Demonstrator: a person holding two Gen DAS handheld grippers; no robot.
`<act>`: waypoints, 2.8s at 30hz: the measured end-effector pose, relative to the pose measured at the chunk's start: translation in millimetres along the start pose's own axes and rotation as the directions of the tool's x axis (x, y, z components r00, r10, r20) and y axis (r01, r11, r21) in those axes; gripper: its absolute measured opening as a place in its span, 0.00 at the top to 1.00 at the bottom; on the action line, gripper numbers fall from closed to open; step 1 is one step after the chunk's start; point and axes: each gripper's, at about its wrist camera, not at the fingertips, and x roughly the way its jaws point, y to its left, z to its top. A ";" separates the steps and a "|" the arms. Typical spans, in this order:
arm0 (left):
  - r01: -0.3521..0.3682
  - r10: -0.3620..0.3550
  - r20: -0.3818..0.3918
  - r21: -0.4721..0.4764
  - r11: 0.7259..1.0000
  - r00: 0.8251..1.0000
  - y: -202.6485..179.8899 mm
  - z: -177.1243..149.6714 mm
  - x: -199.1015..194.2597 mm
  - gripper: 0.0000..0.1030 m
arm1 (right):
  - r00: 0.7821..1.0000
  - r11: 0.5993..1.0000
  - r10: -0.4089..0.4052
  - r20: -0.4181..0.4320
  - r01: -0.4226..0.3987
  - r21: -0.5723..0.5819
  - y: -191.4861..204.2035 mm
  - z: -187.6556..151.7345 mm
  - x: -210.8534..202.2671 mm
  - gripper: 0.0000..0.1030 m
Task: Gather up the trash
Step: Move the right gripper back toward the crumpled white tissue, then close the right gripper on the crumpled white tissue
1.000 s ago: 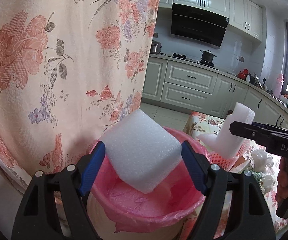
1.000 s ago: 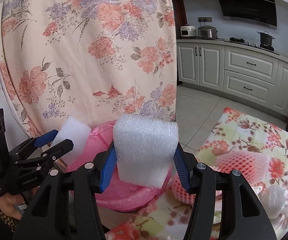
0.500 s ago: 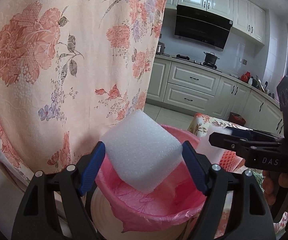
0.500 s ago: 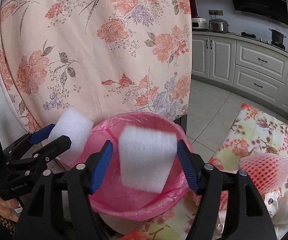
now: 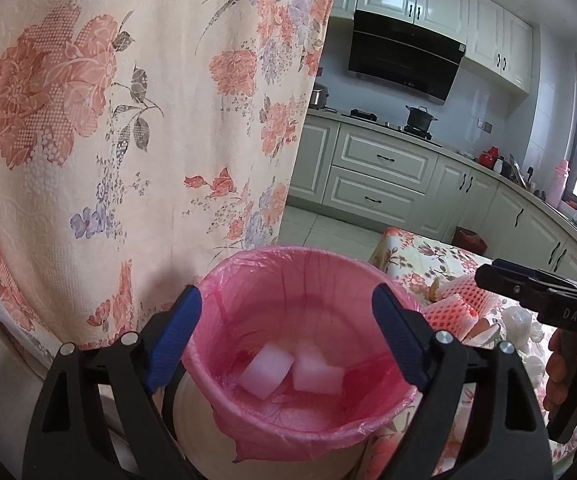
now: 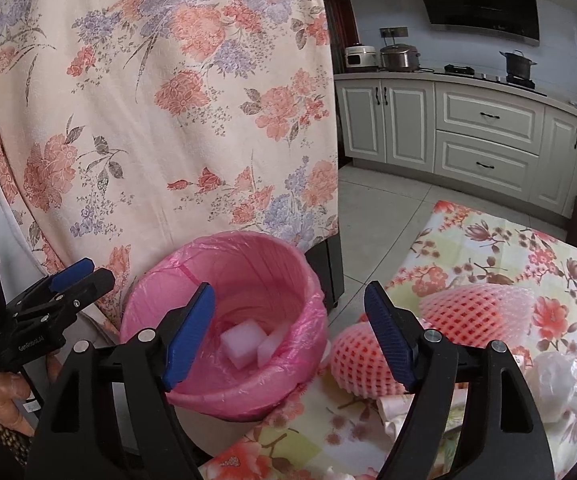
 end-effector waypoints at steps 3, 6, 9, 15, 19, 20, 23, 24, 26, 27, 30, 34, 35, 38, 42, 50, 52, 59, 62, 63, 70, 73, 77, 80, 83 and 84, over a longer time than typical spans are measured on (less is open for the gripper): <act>0.005 -0.005 0.005 0.001 1.000 1.000 -4.0 0.5 -3.9 0.18 | 0.999 0.999 -0.043 0.022 0.043 0.015 -15.1 -5.9 -18.9 0.28; 0.001 -0.001 0.014 0.016 1.000 1.000 -11.5 -0.1 -7.9 0.15 | 0.995 0.995 -0.094 0.040 0.093 0.032 -32.8 -13.1 -40.0 0.27; 0.004 -0.005 0.020 0.025 1.000 1.000 -19.9 -2.6 -12.2 0.11 | 0.989 0.989 -0.139 0.051 0.137 0.048 -50.4 -20.4 -58.7 0.27; 0.018 -0.018 0.003 0.038 0.999 1.000 -38.4 -11.3 -15.8 0.06 | 0.972 0.971 -0.228 0.059 0.223 0.086 -84.5 -39.2 -91.8 0.25; 0.043 -0.043 -0.017 0.055 0.998 0.999 -53.3 -17.9 -18.2 0.05 | 0.962 0.958 -0.267 0.049 0.260 0.123 -105.2 -55.6 -108.0 0.24; 0.047 -0.046 -0.019 0.065 0.997 0.999 -58.2 -19.4 -18.9 0.05 | 0.960 0.955 -0.275 0.047 0.268 0.130 -109.1 -59.3 -111.3 0.24; 0.071 -0.070 -0.025 0.074 0.995 0.997 -69.5 -22.9 -22.0 0.05 | 0.954 0.946 -0.297 0.043 0.288 0.150 -120.4 -69.7 -121.8 0.24; 0.079 -0.077 -0.028 0.078 0.994 0.997 -73.4 -23.8 -22.8 0.05 | 0.951 0.943 -0.305 0.042 0.296 0.153 -123.6 -73.0 -125.1 0.24; 0.088 -0.086 -0.031 0.092 0.992 0.996 -81.9 -25.8 -24.1 0.05 | 0.947 0.937 -0.319 0.038 0.310 0.159 -129.8 -80.5 -131.3 0.22; 0.094 -0.091 -0.034 0.097 0.991 0.995 -86.4 -26.9 -24.4 0.05 | 0.944 0.934 -0.327 0.036 0.317 0.164 -132.9 -83.9 -133.8 0.22; 0.115 -0.110 -0.048 0.119 0.986 0.993 -99.7 -30.5 -23.1 0.05 | 0.939 0.925 -0.344 0.026 0.334 0.181 -143.8 -96.4 -141.5 0.21; 0.142 -0.134 -0.067 0.144 0.979 0.989 -118.1 -37.2 -21.2 0.05 | 0.932 0.913 -0.362 0.001 0.354 0.205 -158.1 -113.2 -148.8 0.21; 0.148 -0.139 -0.071 0.149 0.978 0.988 -122.0 -39.0 -20.7 0.05 | 0.930 0.909 -0.366 -0.005 0.359 0.210 -161.1 -117.4 -150.1 0.21; 0.174 -0.161 -0.090 0.160 0.972 0.983 -135.5 -46.6 -18.8 0.05 | 0.927 0.901 -0.375 -0.024 0.370 0.224 -169.7 -130.3 -152.5 0.21; 0.198 -0.177 -0.124 0.183 0.963 0.976 -153.0 -56.7 -13.7 0.05 | 0.925 0.895 -0.376 -0.054 0.378 0.236 -177.2 -144.9 -149.6 0.21; 0.259 -0.216 -0.218 0.197 0.945 0.952 -177.3 -81.5 3.0 0.10 | 0.928 0.901 -0.353 -0.120 0.372 0.224 -179.9 -157.7 -131.6 0.21; 0.276 -0.227 -0.243 0.194 0.941 0.943 -180.3 -87.1 7.6 0.13 | 0.927 0.902 -0.348 -0.140 0.372 0.220 -179.6 -160.2 -125.7 0.21; 0.322 -0.249 -0.329 0.190 0.928 0.911 -189.9 -107.3 25.4 0.25 | 0.926 0.910 -0.331 -0.182 0.365 0.198 -176.1 -164.2 -108.9 0.21; 0.334 -0.256 -0.358 0.177 0.926 0.898 -193.0 -115.8 32.2 0.29 | 0.924 0.911 -0.328 -0.197 0.364 0.192 -175.0 -164.6 -102.6 0.22; 0.339 -0.259 -0.367 0.173 0.925 0.893 -193.3 -118.6 34.7 0.31 | 0.924 0.912 -0.326 -0.201 0.363 0.190 -174.3 -164.3 -100.8 0.23; 0.349 -0.260 -0.420 0.149 0.925 0.869 -194.7 -131.3 50.0 0.44 | 0.924 0.920 -0.313 -0.221 0.353 0.172 -169.9 -160.5 -87.6 0.27; 0.354 -0.261 -0.439 0.145 0.924 0.860 -196.5 -135.2 54.3 0.48 | 0.923 0.922 -0.307 -0.231 0.349 0.167 -168.8 -159.2 -82.3 0.30; 0.363 -0.261 -0.459 0.150 0.919 0.849 -200.1 -139.6 57.0 0.58 | 0.922 0.924 -0.301 -0.245 0.345 0.164 -169.7 -158.2 -75.3 0.36; 0.369 -0.260 -0.468 0.158 0.916 0.845 -202.2 -142.6 57.2 0.65 | 0.920 0.925 -0.295 -0.258 0.343 0.162 -170.7 -159.9 -70.3 0.42; 0.376 -0.262 -0.474 0.162 0.912 0.840 -202.2 -144.7 57.0 0.70 | 0.918 0.924 -0.294 -0.267 0.345 0.167 -173.1 -161.5 -67.3 0.45; 0.378 -0.263 -0.475 0.163 0.912 0.840 -202.3 -144.6 56.9 0.72 | 0.917 0.923 -0.294 -0.269 0.345 0.168 -174.1 -161.7 -66.7 0.46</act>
